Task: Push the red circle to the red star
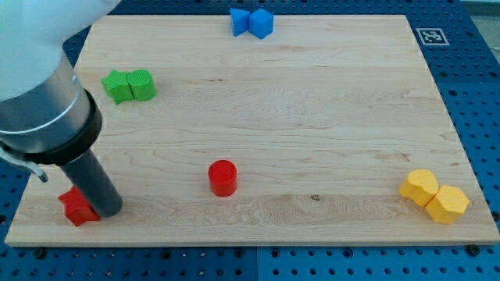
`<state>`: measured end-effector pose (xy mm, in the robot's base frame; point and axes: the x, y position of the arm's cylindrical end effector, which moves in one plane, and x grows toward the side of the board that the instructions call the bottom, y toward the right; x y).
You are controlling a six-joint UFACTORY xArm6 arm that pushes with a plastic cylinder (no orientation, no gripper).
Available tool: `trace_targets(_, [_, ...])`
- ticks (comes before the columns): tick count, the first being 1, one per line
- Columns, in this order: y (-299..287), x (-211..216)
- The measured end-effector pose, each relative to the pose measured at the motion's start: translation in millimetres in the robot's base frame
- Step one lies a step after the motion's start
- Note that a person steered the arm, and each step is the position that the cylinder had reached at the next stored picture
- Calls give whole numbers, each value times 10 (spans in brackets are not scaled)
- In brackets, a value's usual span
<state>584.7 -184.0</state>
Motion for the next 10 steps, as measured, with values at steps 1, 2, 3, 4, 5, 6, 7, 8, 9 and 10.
trace_targets(1, [0, 0])
trace_targets(2, [215, 0])
trace_targets(3, [633, 1])
trace_targets(4, [1157, 1])
trace_targets(5, [1755, 1])
trace_targets(6, [2067, 22])
trace_targets(7, [2077, -302])
trace_targets(8, [2077, -409])
trace_targets(9, [2059, -409])
trace_targets(10, [1839, -404])
